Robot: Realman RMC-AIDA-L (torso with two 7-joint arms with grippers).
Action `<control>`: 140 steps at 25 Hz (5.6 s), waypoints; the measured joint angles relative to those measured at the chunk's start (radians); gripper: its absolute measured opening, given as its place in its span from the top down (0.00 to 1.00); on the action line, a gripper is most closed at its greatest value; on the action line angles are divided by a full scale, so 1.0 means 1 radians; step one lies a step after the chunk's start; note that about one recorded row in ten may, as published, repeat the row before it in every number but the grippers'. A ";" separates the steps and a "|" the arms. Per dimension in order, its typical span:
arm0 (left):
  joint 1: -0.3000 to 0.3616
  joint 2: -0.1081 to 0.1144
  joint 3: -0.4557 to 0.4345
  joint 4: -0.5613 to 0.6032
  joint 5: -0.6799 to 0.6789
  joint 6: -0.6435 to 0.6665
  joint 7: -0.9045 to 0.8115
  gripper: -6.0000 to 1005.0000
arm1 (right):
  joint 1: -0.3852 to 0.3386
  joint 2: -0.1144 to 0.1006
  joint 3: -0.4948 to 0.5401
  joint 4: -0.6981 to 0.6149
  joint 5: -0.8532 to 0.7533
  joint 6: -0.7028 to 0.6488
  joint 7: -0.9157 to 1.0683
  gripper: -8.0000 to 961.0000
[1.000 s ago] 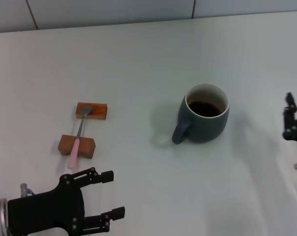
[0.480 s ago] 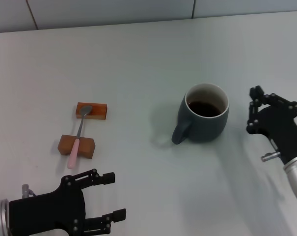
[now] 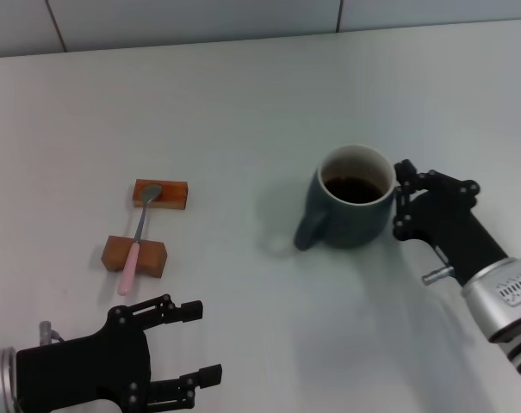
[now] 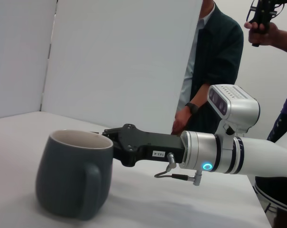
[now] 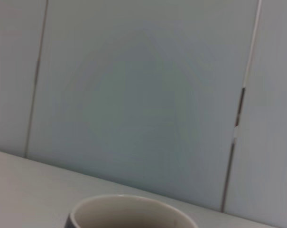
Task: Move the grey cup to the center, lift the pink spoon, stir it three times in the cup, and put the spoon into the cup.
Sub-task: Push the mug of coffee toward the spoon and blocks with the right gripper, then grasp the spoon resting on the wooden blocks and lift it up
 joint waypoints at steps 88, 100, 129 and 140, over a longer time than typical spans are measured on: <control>0.182 0.005 -0.319 -0.557 -0.368 -0.105 -0.291 0.24 | -0.071 -0.007 -0.112 -0.624 -0.761 -0.492 0.842 0.13; 0.166 0.003 -0.333 -0.561 -0.367 -0.167 -0.331 0.24 | -0.070 -0.007 -0.116 -0.621 -0.761 -0.489 0.844 0.13; 0.120 0.003 -0.324 -0.574 -0.360 -0.234 -0.400 0.24 | -0.067 -0.009 -0.116 -0.621 -0.766 -0.482 0.846 0.13; 0.083 0.002 -0.310 -0.583 -0.357 -0.259 -0.413 0.25 | -0.063 -0.009 -0.116 -0.621 -0.767 -0.481 0.846 0.13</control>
